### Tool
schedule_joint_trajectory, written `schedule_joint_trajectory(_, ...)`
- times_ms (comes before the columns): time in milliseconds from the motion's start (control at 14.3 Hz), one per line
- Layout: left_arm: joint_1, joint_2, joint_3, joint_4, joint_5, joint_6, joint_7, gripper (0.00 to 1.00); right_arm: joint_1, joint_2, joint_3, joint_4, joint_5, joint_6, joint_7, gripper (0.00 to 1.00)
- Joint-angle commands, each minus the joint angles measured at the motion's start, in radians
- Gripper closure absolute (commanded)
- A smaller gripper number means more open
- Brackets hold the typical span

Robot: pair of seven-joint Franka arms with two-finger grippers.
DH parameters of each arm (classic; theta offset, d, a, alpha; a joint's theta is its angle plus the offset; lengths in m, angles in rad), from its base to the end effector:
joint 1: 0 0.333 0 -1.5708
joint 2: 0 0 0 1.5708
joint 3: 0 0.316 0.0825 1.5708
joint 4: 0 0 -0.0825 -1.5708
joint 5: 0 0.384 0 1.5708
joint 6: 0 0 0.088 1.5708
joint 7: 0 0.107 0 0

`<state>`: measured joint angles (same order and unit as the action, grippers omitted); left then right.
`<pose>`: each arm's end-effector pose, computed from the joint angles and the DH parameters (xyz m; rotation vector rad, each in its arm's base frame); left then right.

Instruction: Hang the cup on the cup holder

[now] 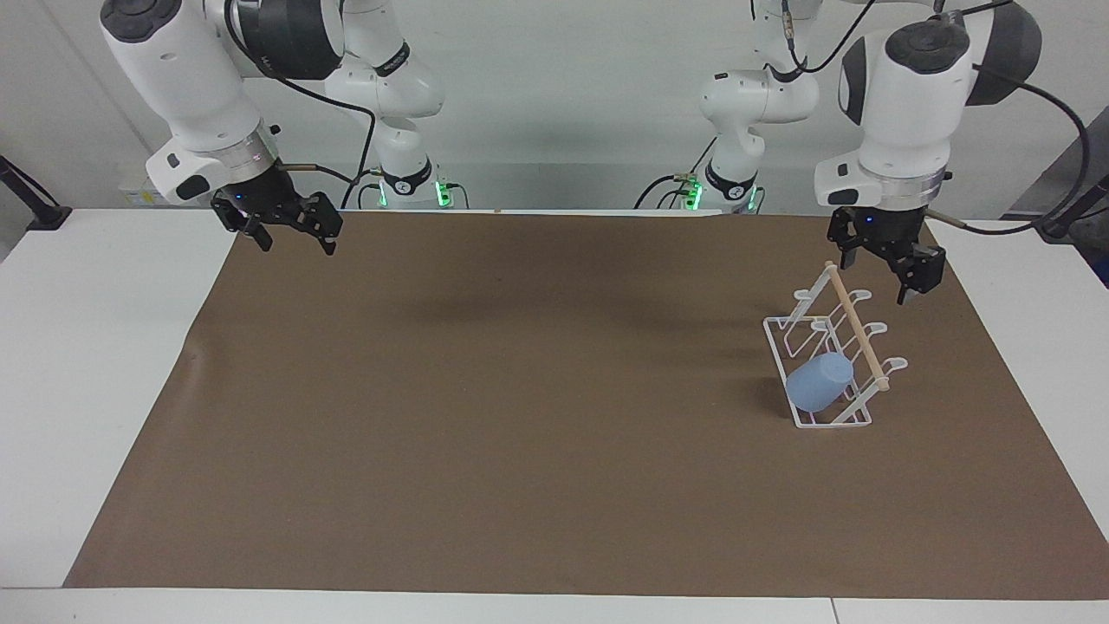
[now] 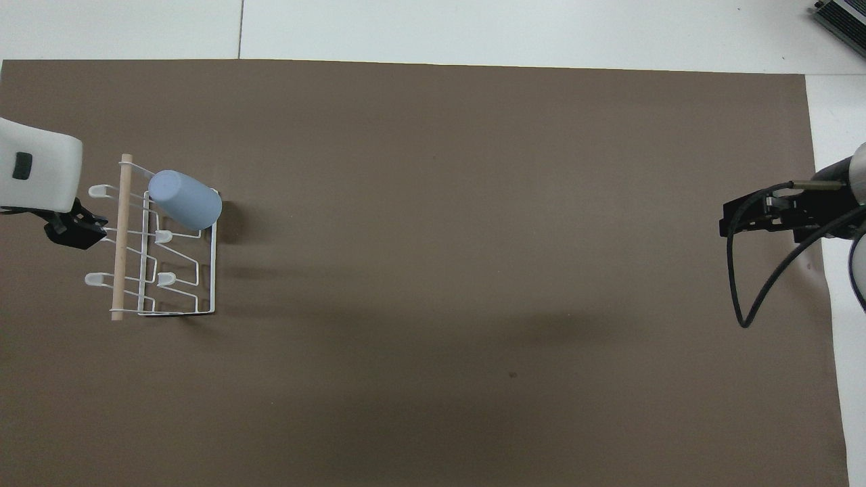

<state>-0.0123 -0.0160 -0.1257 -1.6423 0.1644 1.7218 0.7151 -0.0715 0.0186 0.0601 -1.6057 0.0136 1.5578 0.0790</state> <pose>0.5600 -0.0630 0.6144 -2.6797 1.2456 -0.0653 0.5569 -0.0052 0.5967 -3.1242 0.1417 0.1047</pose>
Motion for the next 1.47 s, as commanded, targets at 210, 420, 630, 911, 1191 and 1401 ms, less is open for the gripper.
schedule_joint_trajectory(210,0.072,0.005,-0.005,0.098,-0.118,-0.122,-0.320,0.00,-0.011,-0.012,0.006,-0.007,0.003,-0.004,-0.015,0.00)
schedule_joint_trajectory(420,0.098,0.011,-0.011,0.130,-0.141,-0.166,-0.378,0.00,-0.011,-0.012,0.006,-0.007,0.003,-0.004,-0.015,0.00)
schedule_joint_trajectory(630,0.098,0.002,-0.011,0.131,-0.132,-0.154,-0.376,0.00,-0.011,-0.012,0.006,-0.007,0.003,-0.004,-0.015,0.00)
schedule_joint_trajectory(911,0.097,-0.027,-0.012,0.096,-0.129,-0.169,-0.370,0.00,-0.011,-0.012,0.006,-0.007,0.003,-0.004,-0.015,0.00)
schedule_joint_trajectory(1191,0.097,-0.038,-0.014,0.078,-0.129,-0.209,-0.379,0.00,-0.011,-0.012,0.006,-0.007,0.003,-0.004,-0.015,0.00)
schedule_joint_trajectory(1401,0.115,-0.047,-0.015,0.061,-0.129,-0.208,-0.378,0.00,-0.011,-0.012,0.007,-0.007,0.003,-0.004,-0.015,0.00)
